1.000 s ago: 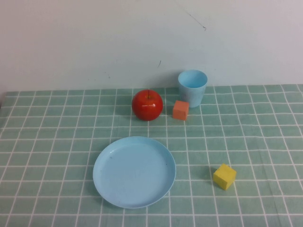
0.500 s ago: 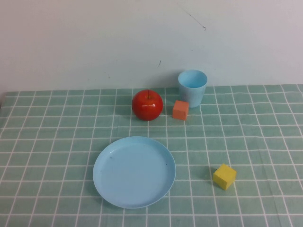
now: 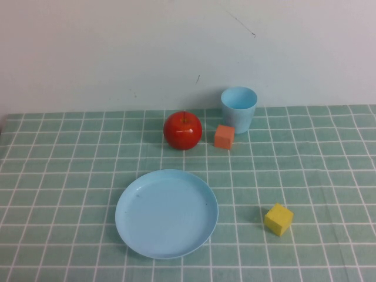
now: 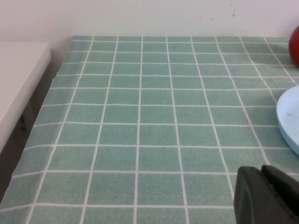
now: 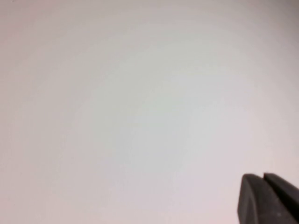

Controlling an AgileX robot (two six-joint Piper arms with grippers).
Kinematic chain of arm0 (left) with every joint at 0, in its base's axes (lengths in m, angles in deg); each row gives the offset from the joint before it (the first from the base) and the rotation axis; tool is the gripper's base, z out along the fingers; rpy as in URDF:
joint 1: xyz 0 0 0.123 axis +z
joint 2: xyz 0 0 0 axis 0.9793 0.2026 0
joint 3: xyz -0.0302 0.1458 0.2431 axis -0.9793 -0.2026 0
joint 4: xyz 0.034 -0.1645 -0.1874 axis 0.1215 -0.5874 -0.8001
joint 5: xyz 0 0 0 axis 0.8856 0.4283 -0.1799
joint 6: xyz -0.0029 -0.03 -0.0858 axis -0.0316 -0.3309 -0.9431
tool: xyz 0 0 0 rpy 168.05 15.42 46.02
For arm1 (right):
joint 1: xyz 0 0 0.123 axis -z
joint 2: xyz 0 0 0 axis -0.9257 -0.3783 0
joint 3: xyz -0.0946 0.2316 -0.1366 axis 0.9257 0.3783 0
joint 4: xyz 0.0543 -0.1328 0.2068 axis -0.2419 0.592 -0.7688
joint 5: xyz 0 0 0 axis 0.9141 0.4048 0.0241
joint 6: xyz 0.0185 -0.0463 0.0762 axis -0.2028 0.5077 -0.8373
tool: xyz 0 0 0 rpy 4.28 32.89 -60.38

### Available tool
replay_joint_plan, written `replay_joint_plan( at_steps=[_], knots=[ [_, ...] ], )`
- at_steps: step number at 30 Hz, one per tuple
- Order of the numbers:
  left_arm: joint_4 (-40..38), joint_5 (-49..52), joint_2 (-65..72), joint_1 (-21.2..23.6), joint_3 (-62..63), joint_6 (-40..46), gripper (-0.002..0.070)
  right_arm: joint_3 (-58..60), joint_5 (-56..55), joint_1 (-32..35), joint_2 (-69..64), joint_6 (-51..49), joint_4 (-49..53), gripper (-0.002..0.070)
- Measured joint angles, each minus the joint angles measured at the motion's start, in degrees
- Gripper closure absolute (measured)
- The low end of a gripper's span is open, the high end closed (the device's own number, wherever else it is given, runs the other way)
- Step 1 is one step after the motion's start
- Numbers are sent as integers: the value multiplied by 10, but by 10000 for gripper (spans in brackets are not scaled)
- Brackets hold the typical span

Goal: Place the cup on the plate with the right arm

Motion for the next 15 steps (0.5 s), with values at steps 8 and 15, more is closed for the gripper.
replay_joint_plan(
  at_steps=[8,15],
  knots=[
    [0,0,0,0,0,0,678,-17,58,0,0,-29,0,679],
    [0,0,0,0,0,0,678,-174,379,0,-9,-36,19,679]
  ],
)
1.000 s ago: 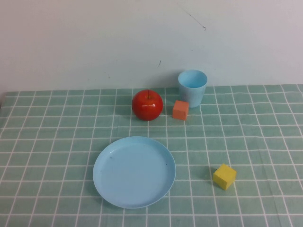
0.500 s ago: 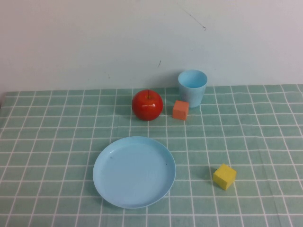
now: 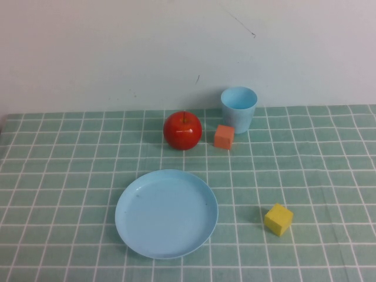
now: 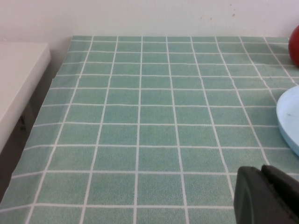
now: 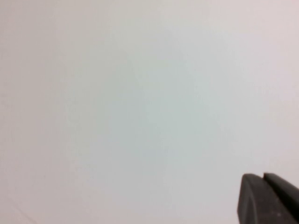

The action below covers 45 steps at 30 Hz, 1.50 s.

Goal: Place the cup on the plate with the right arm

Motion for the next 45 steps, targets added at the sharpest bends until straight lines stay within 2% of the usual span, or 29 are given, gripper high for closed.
replay_joint_plan(
  at_steps=[7,12,16,19,23,27,30,39,45],
  knots=[
    [0,0,0,0,0,0,678,-48,152,0,-102,10,2,679],
    [0,0,0,0,0,0,678,-57,277,0,-234,14,-19,679],
    [0,0,0,0,0,0,678,-76,330,0,-328,38,-41,679],
    [0,0,0,0,0,0,678,-100,343,0,-393,114,-84,679],
    [0,0,0,0,0,0,678,-144,344,0,-456,264,-167,679],
    [0,0,0,0,0,0,678,-212,359,0,-519,377,-256,679],
    [0,0,0,0,0,0,678,-289,392,0,-579,427,-299,679],
    [0,0,0,0,0,0,678,-542,537,0,-757,449,-323,678],
    [0,0,0,0,0,0,678,-637,574,-4,-832,465,-322,675]
  ],
)
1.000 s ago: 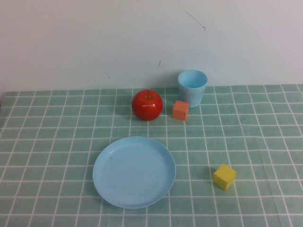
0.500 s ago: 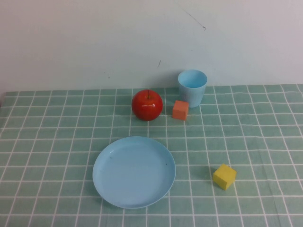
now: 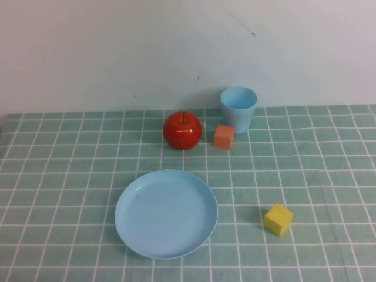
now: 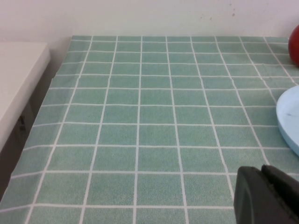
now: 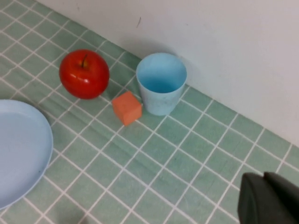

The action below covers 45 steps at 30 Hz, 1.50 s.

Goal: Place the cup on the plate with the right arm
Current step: Pick up the cup from the table

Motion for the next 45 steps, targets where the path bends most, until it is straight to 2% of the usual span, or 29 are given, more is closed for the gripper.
replay_joint_plan(
  at_steps=[4,7,12,17,22,24,33,41,45],
  knots=[
    [0,0,0,0,0,0,678,-23,-7,-23,-27,30,5,652],
    [0,0,0,0,0,0,678,-38,-24,-54,-54,41,8,601],
    [0,0,0,0,0,0,678,-82,-31,-102,-130,42,8,477],
    [0,0,0,0,0,0,678,-151,-40,-124,-229,18,6,388],
    [0,0,0,0,0,0,678,-240,-48,-127,-327,-6,3,214],
    [0,0,0,0,0,0,678,-276,-48,-127,-365,-11,3,177],
    [0,0,0,0,0,0,678,-394,-63,-127,-506,-77,-28,153],
    [0,0,0,0,0,0,678,-411,-84,-127,-568,-101,-82,151],
    [0,0,0,0,0,0,678,-411,-89,-127,-583,-98,-107,196]
  ],
)
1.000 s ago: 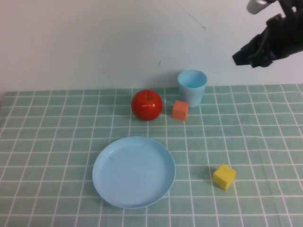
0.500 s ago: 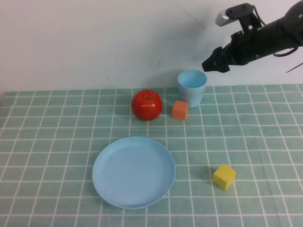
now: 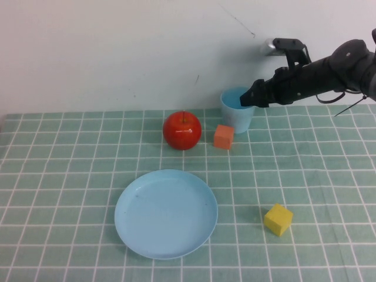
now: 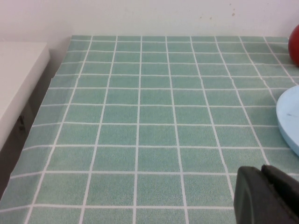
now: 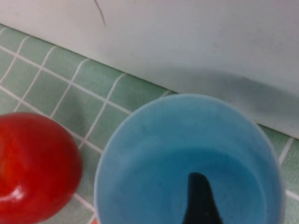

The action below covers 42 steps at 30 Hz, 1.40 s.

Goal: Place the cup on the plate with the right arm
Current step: Pick up the cup from the table, then place the cup on the plate

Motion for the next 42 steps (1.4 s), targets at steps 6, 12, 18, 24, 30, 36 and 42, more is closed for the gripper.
replay_joint_plan(
  at_steps=[6,12,18,24,30,36,42],
  knots=[
    [0,0,0,0,0,0,678,0,8,0,-3,30,-10,504],
    [0,0,0,0,0,0,678,0,57,0,-3,37,-15,643],
    [0,0,0,0,0,0,678,0,109,0,19,34,-5,645],
    [0,0,0,0,0,0,678,0,172,-3,103,33,17,645],
    [0,0,0,0,0,0,678,-5,249,-67,166,9,99,646],
    [0,0,0,0,0,0,678,14,239,-196,156,-25,204,646],
    [0,0,0,0,0,0,678,17,217,-264,149,-68,283,647]
  ],
)
